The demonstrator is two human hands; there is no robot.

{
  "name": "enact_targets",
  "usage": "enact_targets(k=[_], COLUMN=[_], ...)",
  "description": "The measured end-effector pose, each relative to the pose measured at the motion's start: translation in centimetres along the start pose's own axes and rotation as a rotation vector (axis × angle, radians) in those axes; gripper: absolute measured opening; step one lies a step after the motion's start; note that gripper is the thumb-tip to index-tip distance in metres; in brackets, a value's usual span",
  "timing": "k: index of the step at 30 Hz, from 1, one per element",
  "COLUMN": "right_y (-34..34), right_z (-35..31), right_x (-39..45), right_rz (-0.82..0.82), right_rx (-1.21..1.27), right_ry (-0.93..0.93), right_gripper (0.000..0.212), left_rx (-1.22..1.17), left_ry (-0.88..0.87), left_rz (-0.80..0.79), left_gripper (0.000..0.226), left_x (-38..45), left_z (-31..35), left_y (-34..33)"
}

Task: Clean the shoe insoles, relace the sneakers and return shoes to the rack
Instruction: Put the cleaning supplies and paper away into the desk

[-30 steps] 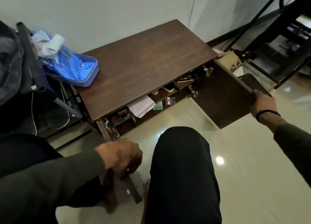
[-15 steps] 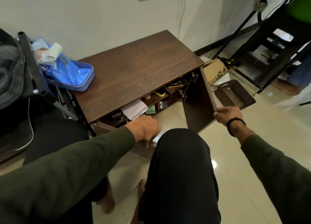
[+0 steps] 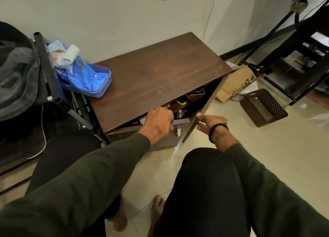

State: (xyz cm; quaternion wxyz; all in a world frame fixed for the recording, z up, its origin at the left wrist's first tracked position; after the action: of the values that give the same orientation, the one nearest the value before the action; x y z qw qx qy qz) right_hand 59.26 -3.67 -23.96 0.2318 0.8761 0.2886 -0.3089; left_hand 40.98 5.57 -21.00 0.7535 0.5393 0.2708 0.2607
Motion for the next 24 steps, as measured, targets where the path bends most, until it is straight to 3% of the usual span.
enact_targets(k=[3,5,7,9,12,15,18,21,23,24], right_y=[-2.6,-3.5,-4.5,-6.1,-8.8,-9.6,-8.8,-8.3,-9.2,-10.6], right_z=[-1.0,-1.9,-2.9,-3.9,-5.5,-6.2,-5.4,-5.8,-7.6,-8.5], right_x=[-0.2,0.0,0.3,0.6,0.7,0.3,0.2,0.2,-0.9,-2.0], right_rz=[-0.002,-0.063,-0.174,-0.251,-0.234,-0.253,-0.326,-0.079,0.092,0.095], right_rx=[0.025,0.015,-0.021,-0.046,-0.048,0.000,-0.066,-0.207,-0.283,-0.322], right_ry=[-0.012,-0.055,-0.096,-0.112,-0.056,-0.017,0.017,0.264,0.521,0.611], right_gripper=[0.039,0.039,0.034,0.027,0.015,0.024,0.018,0.008,0.016,0.016], left_rx=[0.055,0.074,0.015,-0.014,0.009,0.079,0.054,-0.173,-0.306,-0.341], left_ry=[0.006,0.057,0.148,0.207,0.219,0.215,0.221,0.270,0.361,0.425], left_rz=[0.095,0.148,0.176,0.204,0.211,0.183,0.110,-0.028,-0.007,0.033], left_gripper=[0.048,0.078,0.090,0.086,0.082,0.083,0.078,0.084,0.089,0.093], left_x=[0.5,1.0,1.6,2.0,2.7,3.0,3.3,2.6,1.6,0.7], left_z=[-0.6,-1.4,-2.8,-4.4,-5.7,-5.2,-4.9,-5.6,-6.8,-8.1], left_y=[-0.1,0.1,0.4,0.6,0.6,0.5,1.7,5.4,7.9,8.9])
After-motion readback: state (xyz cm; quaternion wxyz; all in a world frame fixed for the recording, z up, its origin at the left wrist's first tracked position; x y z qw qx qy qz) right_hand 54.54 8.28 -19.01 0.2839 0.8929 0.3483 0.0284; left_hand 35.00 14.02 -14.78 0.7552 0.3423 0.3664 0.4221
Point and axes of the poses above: each hand's wrist, its own x-axis towards the middle knuckle, its own y-axis out of the back of the hand, z = x × y, the point moved 4 cm from there along x, towards the middle knuckle, and after that the axes turned 4 degrees about -x, right-handed, at the moved point
